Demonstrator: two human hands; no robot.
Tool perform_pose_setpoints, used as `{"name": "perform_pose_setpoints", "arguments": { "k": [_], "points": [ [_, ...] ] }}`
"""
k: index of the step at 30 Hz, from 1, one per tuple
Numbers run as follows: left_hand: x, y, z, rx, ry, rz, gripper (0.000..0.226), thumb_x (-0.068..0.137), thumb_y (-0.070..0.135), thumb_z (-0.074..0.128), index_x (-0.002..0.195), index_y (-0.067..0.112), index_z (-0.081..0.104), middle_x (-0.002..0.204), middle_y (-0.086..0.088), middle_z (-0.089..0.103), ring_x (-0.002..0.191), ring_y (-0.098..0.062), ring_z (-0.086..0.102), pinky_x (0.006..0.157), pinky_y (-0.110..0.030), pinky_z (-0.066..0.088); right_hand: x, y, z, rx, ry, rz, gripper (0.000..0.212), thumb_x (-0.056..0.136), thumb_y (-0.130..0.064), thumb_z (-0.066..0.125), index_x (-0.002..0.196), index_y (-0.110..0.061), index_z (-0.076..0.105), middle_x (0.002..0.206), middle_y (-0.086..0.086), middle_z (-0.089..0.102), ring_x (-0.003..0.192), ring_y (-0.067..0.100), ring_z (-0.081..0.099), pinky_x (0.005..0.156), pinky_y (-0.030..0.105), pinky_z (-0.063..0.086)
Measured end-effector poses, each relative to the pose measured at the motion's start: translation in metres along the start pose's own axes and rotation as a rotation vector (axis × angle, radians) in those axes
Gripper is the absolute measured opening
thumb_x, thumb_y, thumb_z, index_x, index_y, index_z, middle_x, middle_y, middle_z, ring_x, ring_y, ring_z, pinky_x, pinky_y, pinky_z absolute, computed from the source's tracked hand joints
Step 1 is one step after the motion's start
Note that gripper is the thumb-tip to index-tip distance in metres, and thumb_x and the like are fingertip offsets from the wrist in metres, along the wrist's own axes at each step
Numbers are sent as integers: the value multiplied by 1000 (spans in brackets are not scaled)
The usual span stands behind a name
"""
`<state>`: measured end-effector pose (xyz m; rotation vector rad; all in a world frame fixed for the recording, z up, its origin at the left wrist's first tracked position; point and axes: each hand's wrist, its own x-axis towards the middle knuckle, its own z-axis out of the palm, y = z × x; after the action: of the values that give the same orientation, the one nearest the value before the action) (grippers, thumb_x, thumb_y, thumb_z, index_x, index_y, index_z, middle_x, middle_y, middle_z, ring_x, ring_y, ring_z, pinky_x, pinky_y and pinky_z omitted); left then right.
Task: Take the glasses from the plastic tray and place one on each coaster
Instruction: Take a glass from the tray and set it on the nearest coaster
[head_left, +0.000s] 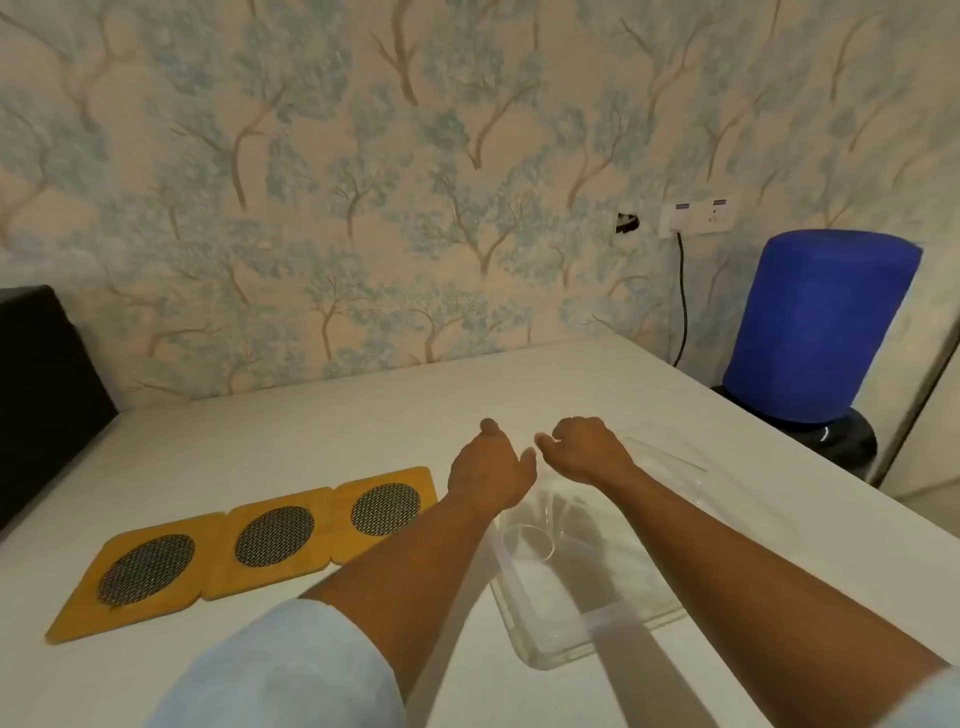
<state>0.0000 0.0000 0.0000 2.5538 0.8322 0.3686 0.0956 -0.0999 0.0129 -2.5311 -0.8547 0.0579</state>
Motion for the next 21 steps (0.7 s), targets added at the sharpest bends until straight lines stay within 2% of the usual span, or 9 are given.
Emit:
{"name": "perform_pose_setpoints", "arguments": {
  "k": [1, 3, 7, 9, 11, 13, 16, 18, 21],
  "points": [
    [1, 2, 1, 15, -33, -18, 72, 94, 50, 49, 143, 3, 29, 126, -14, 61, 109, -31, 63, 73, -36, 48, 2, 2, 2, -2, -56, 8, 44, 93, -45, 44, 69, -10, 57, 76, 4, 61, 81, 27, 60, 60, 30, 39],
    [3, 4, 8, 41, -79, -32, 74, 92, 51, 52, 142, 2, 30, 123, -13, 62, 106, -29, 64, 71, -34, 48, 5, 4, 5, 25, -126, 52, 44, 91, -42, 47, 58, -12, 46, 64, 2, 54, 67, 21, 55, 52, 29, 35],
    [6, 8, 20, 37, -156, -71, 75, 86, 47, 61, 139, 3, 31, 124, -11, 59, 107, -28, 63, 75, -35, 52, 5, 5, 10, 155, -225, 133, 37, 85, -35, 53, 58, -10, 55, 59, 5, 63, 61, 18, 59, 55, 26, 42],
    [8, 9, 24, 51, -183, -91, 74, 84, 44, 64, 137, 4, 33, 125, -10, 58, 107, -26, 63, 71, -33, 50, 5, 5, 13, 190, -263, 156, 36, 85, -31, 54, 56, -10, 58, 58, 7, 65, 59, 18, 61, 54, 25, 41],
    [9, 10, 28, 71, -206, -96, 73, 84, 41, 66, 137, 3, 34, 121, -9, 59, 103, -25, 64, 65, -31, 45, 5, 3, 16, 198, -294, 182, 41, 84, -30, 56, 48, -12, 53, 53, 6, 62, 53, 16, 56, 53, 23, 38],
    [9, 11, 32, 95, -224, -81, 79, 85, 37, 65, 144, 0, 27, 113, -8, 64, 98, -24, 66, 62, -30, 43, 5, 2, 19, 193, -309, 206, 44, 84, -31, 58, 45, -12, 49, 49, 5, 58, 48, 14, 53, 52, 22, 38],
    [11, 9, 38, 100, -242, -69, 97, 86, 35, 63, 153, -3, 5, 105, -7, 69, 95, -22, 67, 61, -29, 44, 5, 2, 23, 204, -330, 224, 43, 82, -31, 60, 46, -12, 51, 41, 1, 57, 46, 12, 55, 52, 21, 40],
    [12, 7, 41, 96, -255, -70, 96, 85, 35, 64, 152, -3, 7, 102, -5, 69, 92, -22, 66, 61, -29, 43, 5, 3, 25, 238, -343, 228, 42, 83, -33, 59, 48, -11, 52, 37, -2, 56, 45, 12, 56, 50, 21, 40],
    [15, 6, 41, 72, -256, -86, 90, 82, 34, 68, 148, -1, 17, 100, -5, 66, 89, -22, 65, 61, -30, 44, 4, 3, 25, 283, -344, 235, 41, 83, -37, 60, 52, -10, 54, 42, 1, 59, 47, 12, 58, 50, 21, 41]
  ]
}}
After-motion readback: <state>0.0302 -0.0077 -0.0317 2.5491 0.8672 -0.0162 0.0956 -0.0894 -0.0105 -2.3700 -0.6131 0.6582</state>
